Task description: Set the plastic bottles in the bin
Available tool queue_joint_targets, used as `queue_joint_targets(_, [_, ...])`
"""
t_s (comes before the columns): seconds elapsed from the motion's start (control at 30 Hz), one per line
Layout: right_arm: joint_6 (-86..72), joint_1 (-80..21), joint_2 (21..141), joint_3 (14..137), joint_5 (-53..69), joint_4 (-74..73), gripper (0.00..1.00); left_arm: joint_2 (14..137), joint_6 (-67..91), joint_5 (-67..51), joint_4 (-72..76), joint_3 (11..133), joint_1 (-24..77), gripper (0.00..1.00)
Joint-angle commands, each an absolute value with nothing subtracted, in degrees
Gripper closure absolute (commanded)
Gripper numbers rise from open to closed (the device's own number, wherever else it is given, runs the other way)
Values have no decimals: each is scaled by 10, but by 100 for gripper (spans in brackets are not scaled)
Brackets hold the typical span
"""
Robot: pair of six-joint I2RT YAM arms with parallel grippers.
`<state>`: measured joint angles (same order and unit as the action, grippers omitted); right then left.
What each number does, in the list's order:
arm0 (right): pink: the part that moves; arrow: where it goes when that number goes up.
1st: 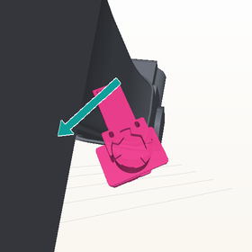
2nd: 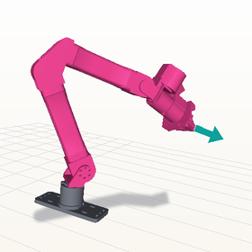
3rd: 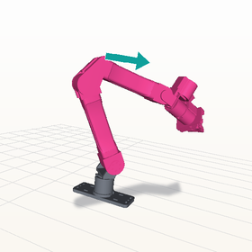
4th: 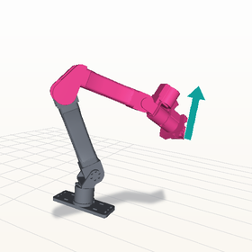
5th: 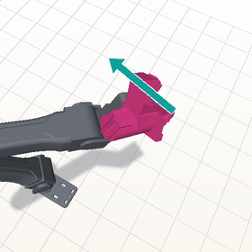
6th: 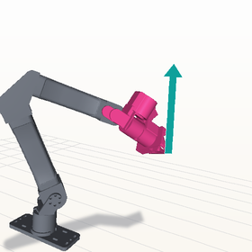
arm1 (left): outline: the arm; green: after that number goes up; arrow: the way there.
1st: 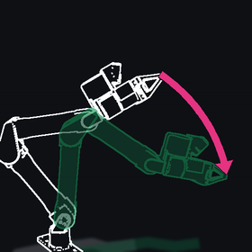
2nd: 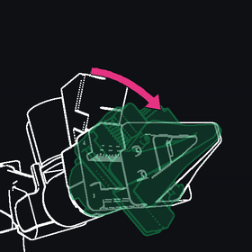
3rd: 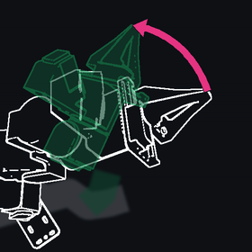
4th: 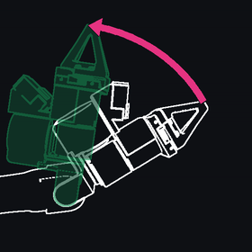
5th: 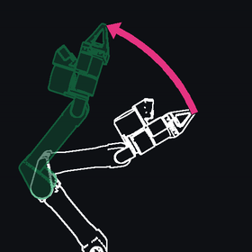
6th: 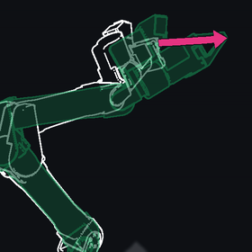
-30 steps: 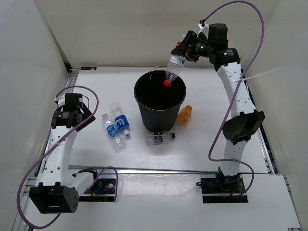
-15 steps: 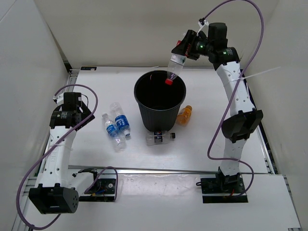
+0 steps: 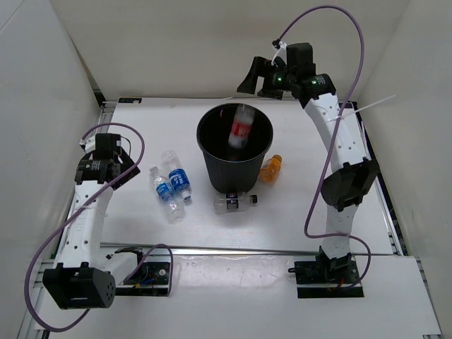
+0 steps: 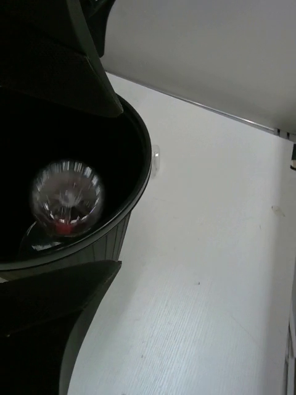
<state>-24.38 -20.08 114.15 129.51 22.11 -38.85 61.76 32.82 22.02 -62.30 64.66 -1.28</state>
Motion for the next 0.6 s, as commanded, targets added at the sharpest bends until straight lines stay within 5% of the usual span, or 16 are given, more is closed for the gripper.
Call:
queue_joint_targets(0.0, [-243,-171,1073,1309,150,-400,0,616,330,217,-610,655,-10,0])
queue_joint_targets(0.13, [-331,-97,1007,1267,46,-400,0,616,330,211,-599,655,-10,0])
queue_joint_targets(0.3, [-450,41,993,1146,134,-428,0,611,330,206,-594,641,-10,0])
queue_joint_targets(0.57, [-406,17,1127,1118,205,-563,0,611,330,206,-589,642,-10,0])
